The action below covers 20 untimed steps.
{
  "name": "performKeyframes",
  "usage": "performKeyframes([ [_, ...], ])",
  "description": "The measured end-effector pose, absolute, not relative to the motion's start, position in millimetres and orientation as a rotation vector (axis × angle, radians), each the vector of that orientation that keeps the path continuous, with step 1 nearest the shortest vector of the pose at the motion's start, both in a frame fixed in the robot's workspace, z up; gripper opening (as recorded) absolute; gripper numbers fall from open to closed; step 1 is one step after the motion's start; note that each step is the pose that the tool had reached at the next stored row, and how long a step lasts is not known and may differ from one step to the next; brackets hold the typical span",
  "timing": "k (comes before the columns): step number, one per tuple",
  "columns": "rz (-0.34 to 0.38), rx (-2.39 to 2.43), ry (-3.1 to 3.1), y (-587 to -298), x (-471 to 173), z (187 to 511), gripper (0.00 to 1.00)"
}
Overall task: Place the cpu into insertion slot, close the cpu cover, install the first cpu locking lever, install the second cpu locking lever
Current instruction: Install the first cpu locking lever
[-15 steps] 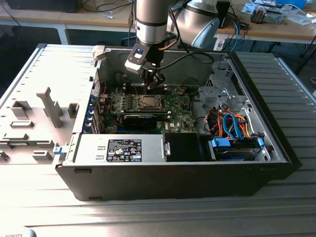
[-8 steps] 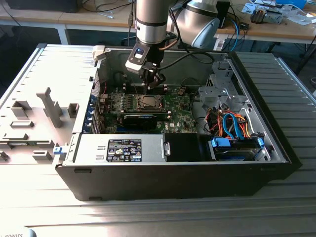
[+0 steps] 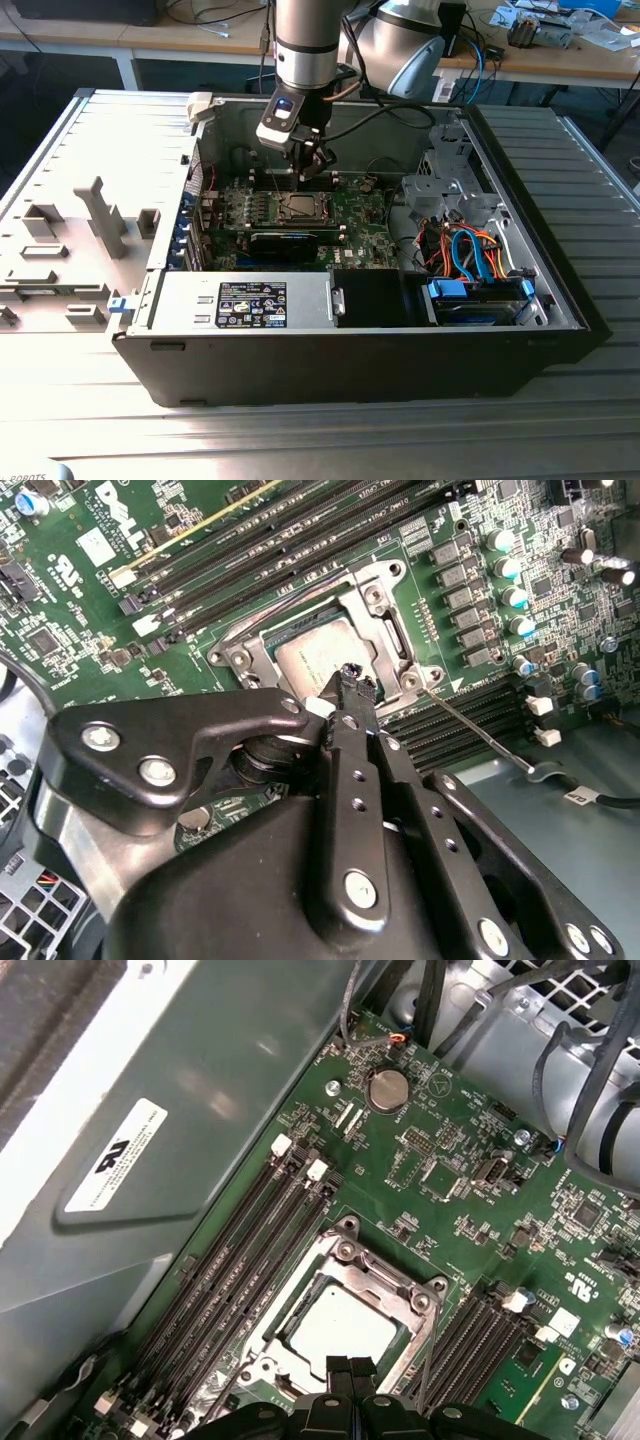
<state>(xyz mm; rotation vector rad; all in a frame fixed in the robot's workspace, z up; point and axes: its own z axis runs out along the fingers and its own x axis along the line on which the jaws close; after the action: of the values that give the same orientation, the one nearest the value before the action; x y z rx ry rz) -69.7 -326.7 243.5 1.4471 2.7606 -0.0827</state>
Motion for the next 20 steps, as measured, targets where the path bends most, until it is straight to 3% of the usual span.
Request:
performKeyframes([
  [20,-0.081,1.358,2.804,-326.7,-69.7,243.5,0.11],
])
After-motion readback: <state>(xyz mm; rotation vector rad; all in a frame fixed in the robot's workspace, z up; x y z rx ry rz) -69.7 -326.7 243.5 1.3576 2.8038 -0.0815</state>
